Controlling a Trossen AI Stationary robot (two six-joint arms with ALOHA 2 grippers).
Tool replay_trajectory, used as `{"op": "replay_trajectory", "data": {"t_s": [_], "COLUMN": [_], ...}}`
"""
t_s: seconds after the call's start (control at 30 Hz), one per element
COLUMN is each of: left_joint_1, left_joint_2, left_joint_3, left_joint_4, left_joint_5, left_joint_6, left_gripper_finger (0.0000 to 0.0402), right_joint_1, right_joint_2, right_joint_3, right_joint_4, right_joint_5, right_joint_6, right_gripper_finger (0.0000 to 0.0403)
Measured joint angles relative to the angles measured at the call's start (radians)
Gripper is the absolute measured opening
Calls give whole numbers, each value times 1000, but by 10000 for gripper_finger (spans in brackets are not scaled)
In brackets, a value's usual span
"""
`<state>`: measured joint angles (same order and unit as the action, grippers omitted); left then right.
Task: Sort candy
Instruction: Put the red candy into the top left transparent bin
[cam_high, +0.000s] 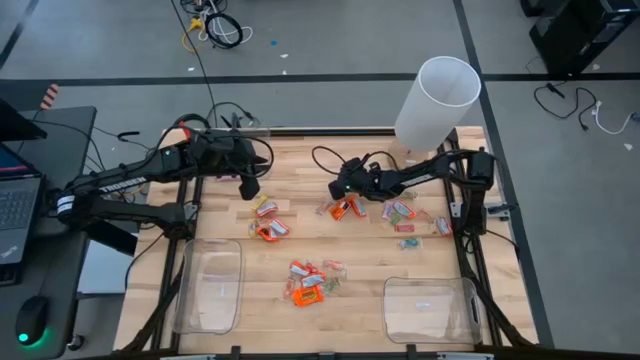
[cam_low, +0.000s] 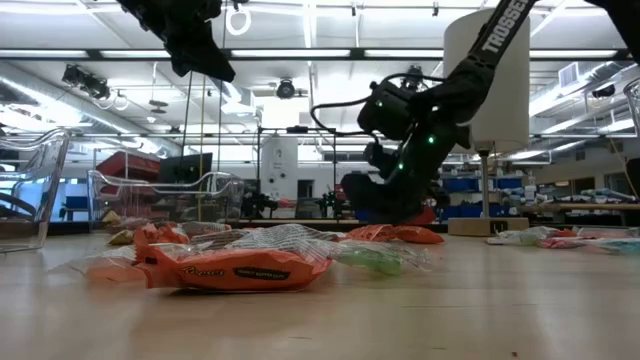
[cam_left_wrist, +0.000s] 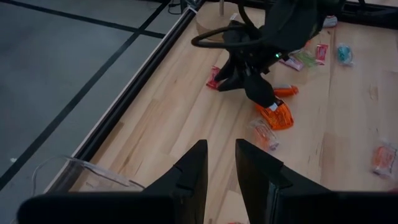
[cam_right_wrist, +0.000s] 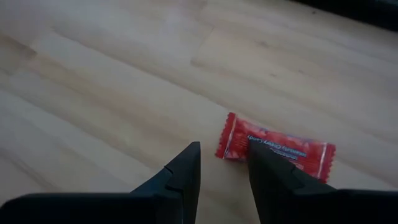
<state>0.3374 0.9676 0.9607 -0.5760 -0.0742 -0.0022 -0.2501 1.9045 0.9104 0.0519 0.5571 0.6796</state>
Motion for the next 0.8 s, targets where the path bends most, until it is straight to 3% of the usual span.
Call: {"op": "replay_trajectory", "data": {"t_s": [0.2, 0.43, 0.6, 0.8], "left_joint_1": [0, 0, 0, 0], "left_joint_2": [0, 0, 0, 0], "left_joint_3": [0, 0, 0, 0], "left_joint_4": [-1, -1, -4, -21], "left_joint_5": [0, 0, 0, 0], "left_joint_6": [1, 2, 1, -1], "left_gripper_finger": [85, 85, 85, 85], "right_joint_1": [7, 44, 62, 38], "right_joint_2": [7, 7, 0, -62], "right_joint_3": [1, 1, 1, 1], "right_joint_4": [21, 148, 232, 145], "right_joint_5": [-67, -220, -245, -234], "right_joint_6": [10, 5, -66, -155], "right_gripper_finger": [118, 116, 115, 114]}}
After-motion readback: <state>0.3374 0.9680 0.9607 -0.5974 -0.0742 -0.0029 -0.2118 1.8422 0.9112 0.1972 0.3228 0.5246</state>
